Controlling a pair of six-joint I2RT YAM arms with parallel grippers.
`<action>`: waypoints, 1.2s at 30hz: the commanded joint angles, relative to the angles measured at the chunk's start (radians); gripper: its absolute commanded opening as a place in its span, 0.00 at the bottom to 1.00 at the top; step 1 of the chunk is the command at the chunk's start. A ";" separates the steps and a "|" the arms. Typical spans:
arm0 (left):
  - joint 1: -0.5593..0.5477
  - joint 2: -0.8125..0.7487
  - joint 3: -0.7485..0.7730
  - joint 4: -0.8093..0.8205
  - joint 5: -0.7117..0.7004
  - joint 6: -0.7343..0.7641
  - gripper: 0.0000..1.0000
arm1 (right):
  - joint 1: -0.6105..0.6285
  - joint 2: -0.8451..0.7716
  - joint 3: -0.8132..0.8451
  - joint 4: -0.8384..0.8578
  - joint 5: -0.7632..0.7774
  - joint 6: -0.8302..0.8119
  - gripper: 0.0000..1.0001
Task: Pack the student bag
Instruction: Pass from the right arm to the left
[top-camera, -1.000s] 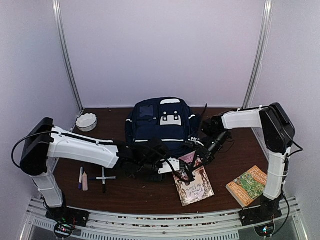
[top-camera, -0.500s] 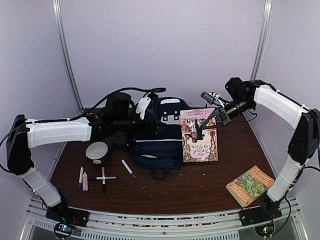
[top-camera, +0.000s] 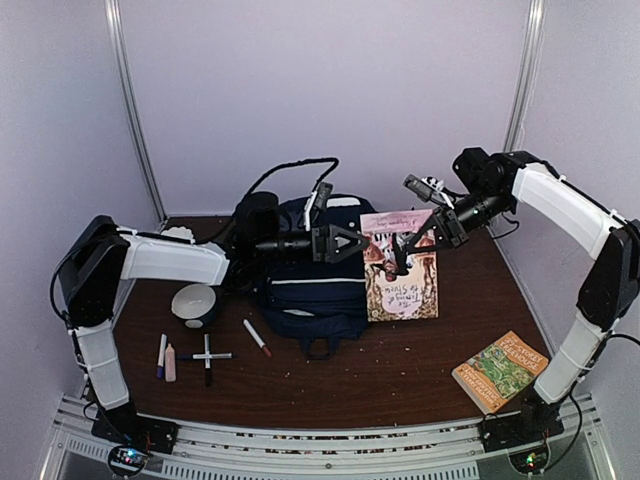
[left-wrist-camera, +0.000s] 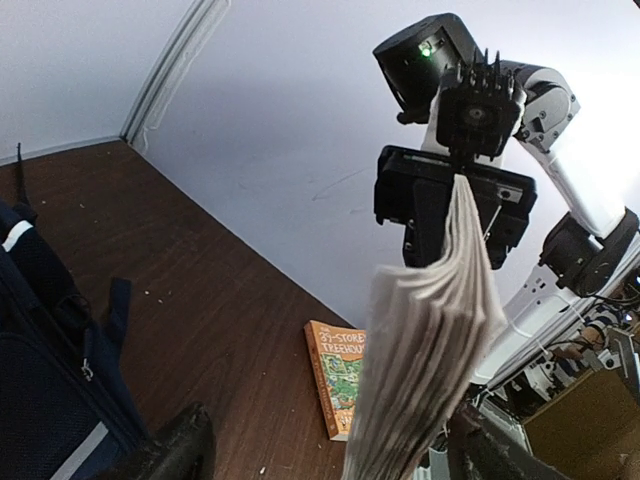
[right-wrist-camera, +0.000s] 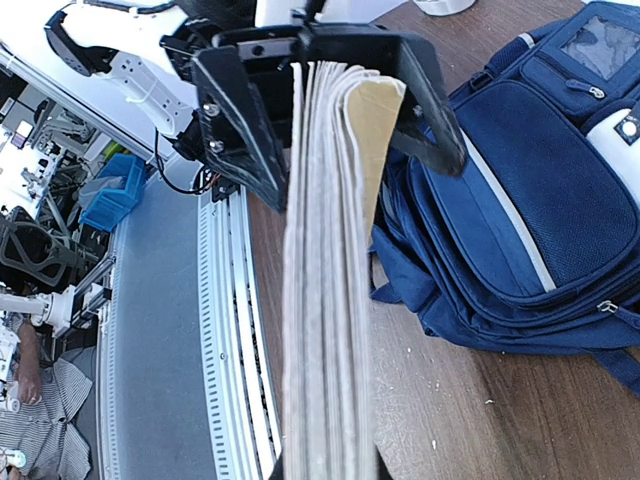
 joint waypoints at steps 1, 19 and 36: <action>0.003 0.031 0.066 0.157 0.121 -0.090 0.80 | 0.013 0.024 0.050 -0.063 -0.049 -0.038 0.00; 0.003 0.083 0.101 0.239 0.202 -0.154 0.21 | 0.042 0.083 0.113 0.005 -0.021 0.107 0.01; 0.075 0.007 -0.038 0.431 0.085 -0.259 0.00 | 0.043 0.024 -0.101 0.197 -0.038 0.226 0.47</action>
